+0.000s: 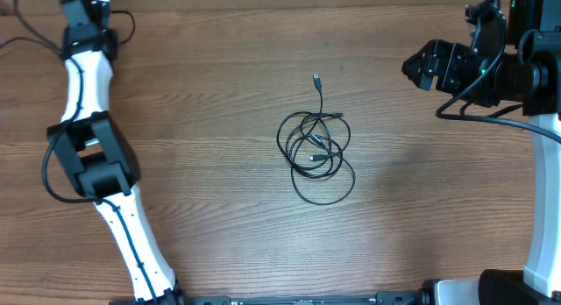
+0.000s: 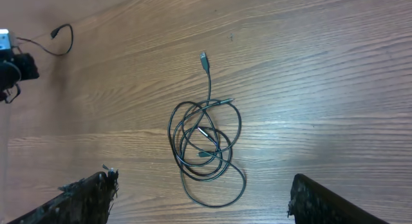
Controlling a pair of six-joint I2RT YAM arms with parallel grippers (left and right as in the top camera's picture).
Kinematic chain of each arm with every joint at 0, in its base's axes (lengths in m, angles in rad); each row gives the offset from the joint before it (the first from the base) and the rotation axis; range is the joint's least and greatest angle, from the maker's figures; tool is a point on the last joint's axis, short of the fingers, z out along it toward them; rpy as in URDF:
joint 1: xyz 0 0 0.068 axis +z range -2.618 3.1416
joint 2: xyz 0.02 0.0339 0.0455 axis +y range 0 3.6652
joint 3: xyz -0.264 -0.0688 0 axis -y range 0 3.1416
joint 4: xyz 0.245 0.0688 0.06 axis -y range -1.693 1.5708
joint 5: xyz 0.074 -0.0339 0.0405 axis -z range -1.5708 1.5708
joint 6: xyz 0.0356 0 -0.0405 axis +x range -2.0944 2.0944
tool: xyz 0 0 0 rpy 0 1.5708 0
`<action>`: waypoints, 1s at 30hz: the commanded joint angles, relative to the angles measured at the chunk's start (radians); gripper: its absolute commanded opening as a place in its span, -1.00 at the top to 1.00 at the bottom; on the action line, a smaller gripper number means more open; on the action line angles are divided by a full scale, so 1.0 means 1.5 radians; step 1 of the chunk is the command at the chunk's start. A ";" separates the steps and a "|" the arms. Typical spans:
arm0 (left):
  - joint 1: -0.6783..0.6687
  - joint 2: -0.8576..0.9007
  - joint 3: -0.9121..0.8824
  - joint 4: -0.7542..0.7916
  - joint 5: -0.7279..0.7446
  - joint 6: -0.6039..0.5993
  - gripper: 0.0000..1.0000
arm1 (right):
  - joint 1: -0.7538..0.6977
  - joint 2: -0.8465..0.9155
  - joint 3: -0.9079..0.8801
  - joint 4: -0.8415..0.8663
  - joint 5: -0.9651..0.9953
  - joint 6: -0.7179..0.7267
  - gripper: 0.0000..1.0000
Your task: Untangle cables
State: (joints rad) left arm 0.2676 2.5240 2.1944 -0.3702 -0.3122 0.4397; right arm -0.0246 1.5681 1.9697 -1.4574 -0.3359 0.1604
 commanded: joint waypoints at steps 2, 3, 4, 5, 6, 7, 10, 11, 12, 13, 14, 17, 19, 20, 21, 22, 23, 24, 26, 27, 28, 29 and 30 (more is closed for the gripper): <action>-0.042 -0.031 0.008 0.017 -0.095 -0.014 0.92 | -0.002 -0.002 -0.001 0.002 0.003 -0.010 -0.73; -0.048 -0.037 0.008 0.025 -0.100 -0.014 0.92 | -0.002 -0.002 -0.001 0.001 0.004 -0.011 -0.73; -0.057 -0.049 0.008 0.041 -0.111 -0.014 0.92 | -0.002 -0.002 -0.001 0.000 0.004 -0.016 -0.73; -0.063 -0.059 0.008 0.053 -0.122 -0.014 0.92 | -0.002 -0.002 -0.001 -0.001 0.004 -0.021 -0.73; -0.070 -0.071 0.008 0.070 -0.141 -0.013 0.92 | -0.002 -0.002 -0.001 -0.003 0.004 -0.024 -0.73; -0.077 -0.084 0.008 0.089 -0.161 -0.011 0.92 | -0.002 -0.002 -0.001 -0.004 0.004 -0.025 -0.73; -0.095 -0.128 0.008 0.130 -0.177 -0.011 0.92 | -0.002 -0.002 -0.001 -0.005 0.004 -0.026 -0.73; -0.101 -0.146 0.008 0.138 -0.170 -0.011 0.92 | -0.002 -0.002 -0.001 -0.005 0.004 -0.027 -0.73; -0.104 -0.158 0.008 0.144 -0.163 -0.011 0.92 | -0.002 -0.002 -0.001 -0.006 0.004 -0.032 -0.73; -0.106 -0.168 0.008 0.147 -0.156 -0.010 0.92 | -0.002 -0.002 -0.001 -0.006 0.004 -0.040 -0.73; -0.108 -0.180 0.008 0.148 -0.152 -0.009 0.92 | -0.002 -0.002 -0.001 -0.007 0.004 -0.043 -0.73; -0.108 -0.196 0.008 0.121 -0.142 -0.009 0.92 | -0.002 -0.002 -0.001 -0.007 0.004 -0.044 -0.73; -0.108 -0.197 0.008 0.089 -0.131 -0.013 0.92 | -0.002 -0.002 -0.001 -0.007 0.004 -0.047 -0.73; -0.108 -0.194 0.007 0.066 -0.115 -0.018 0.92 | -0.002 -0.002 -0.001 -0.008 0.004 -0.051 -0.73; -0.108 -0.190 0.007 0.046 -0.097 -0.029 0.92 | -0.002 -0.002 -0.001 -0.008 0.004 -0.054 -0.73; -0.108 -0.183 0.007 0.028 -0.087 -0.046 0.92 | -0.002 -0.002 -0.001 -0.009 0.004 -0.055 -0.73; -0.106 -0.178 0.007 0.014 -0.088 -0.067 0.92 | -0.002 -0.002 -0.001 -0.010 0.004 -0.055 -0.74; -0.104 -0.170 0.006 0.007 -0.087 -0.081 0.92 | -0.002 -0.002 -0.001 -0.012 0.004 -0.055 -0.73; -0.098 -0.157 0.004 0.001 -0.087 -0.113 0.92 | -0.002 -0.002 -0.001 -0.014 0.004 -0.055 -0.73; -0.095 -0.149 0.004 -0.002 -0.085 -0.126 0.92 | -0.002 -0.002 -0.001 -0.014 0.004 -0.056 -0.74; -0.094 -0.144 0.004 -0.006 -0.074 -0.131 0.92 | -0.002 -0.002 -0.001 -0.015 0.004 -0.055 -0.73; -0.092 -0.137 0.004 -0.009 -0.052 -0.132 0.92 | -0.002 -0.002 -0.001 -0.015 0.004 -0.055 -0.73; -0.091 -0.131 0.004 -0.013 -0.029 -0.134 0.92 | -0.002 -0.002 -0.001 -0.015 0.004 -0.055 -0.73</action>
State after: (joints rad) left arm 0.1173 2.2940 2.2120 -0.3847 -0.4362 0.3069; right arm -0.0246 1.5681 1.9697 -1.4818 -0.3332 0.0895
